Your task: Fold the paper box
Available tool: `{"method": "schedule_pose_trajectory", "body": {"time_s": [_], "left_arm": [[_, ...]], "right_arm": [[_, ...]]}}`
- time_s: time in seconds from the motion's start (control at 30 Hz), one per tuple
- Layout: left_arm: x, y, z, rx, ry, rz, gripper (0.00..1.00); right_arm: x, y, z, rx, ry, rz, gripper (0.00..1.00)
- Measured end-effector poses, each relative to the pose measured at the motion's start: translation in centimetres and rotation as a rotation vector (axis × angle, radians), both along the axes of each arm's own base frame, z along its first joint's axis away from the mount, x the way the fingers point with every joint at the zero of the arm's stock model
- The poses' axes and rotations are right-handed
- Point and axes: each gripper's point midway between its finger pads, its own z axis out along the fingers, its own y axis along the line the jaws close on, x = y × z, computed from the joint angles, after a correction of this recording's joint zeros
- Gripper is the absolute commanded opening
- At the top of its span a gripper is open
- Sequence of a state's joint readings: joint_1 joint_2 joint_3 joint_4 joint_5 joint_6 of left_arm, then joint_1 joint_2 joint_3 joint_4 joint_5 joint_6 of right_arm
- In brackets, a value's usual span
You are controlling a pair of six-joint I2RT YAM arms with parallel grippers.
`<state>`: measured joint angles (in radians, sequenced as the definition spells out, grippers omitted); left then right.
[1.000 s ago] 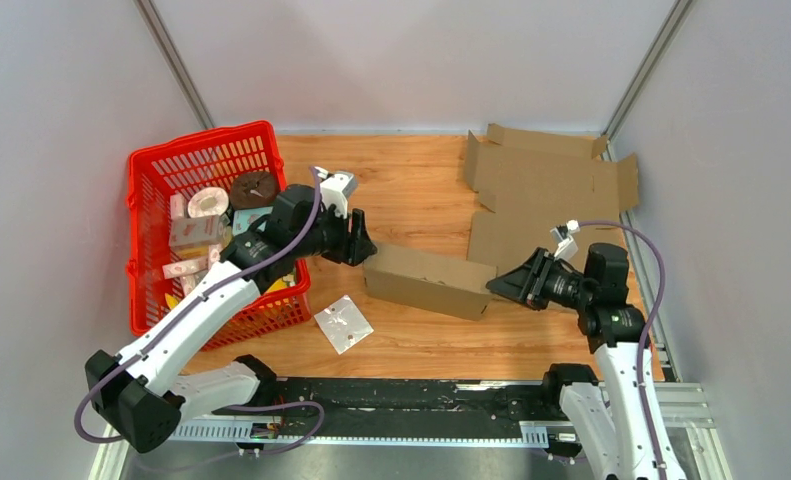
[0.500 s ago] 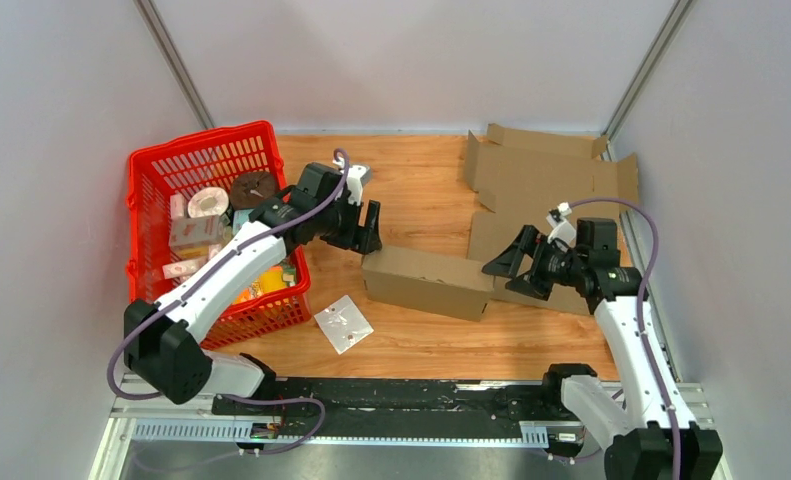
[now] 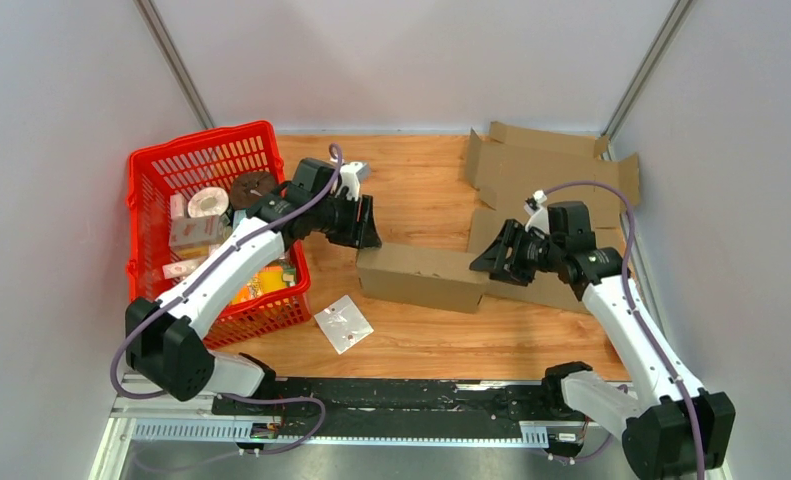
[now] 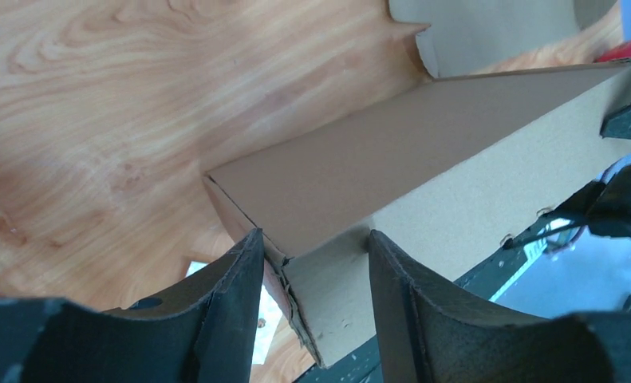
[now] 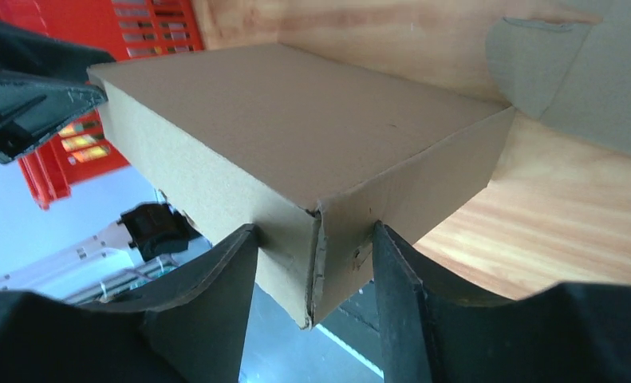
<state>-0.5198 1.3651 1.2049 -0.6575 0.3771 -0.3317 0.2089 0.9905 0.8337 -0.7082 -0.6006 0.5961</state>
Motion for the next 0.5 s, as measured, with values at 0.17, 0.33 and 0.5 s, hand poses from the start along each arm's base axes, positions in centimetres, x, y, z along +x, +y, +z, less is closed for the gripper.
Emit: {"method": "schedule_pose_trajectory", "body": {"time_s": [0.17,0.33,0.5], "left_arm": [[3.4,0.4,3.5,-0.019,-0.065,0.08,0.54],[10.3,2.1,10.5,-0.051,-0.226,0.217,0.54],[17.7,4.3,16.8,-0.077,-0.368,0.31,0.68]], "right_arm": [[5.1,0.6,3.9,-0.03,-0.082,-0.068,0.45],[14.3,2.0,9.5,-0.032,-0.234,-0.123,0.45],[25.0,4.3,14.0,-0.007,-0.422,-0.151,0.6]]}}
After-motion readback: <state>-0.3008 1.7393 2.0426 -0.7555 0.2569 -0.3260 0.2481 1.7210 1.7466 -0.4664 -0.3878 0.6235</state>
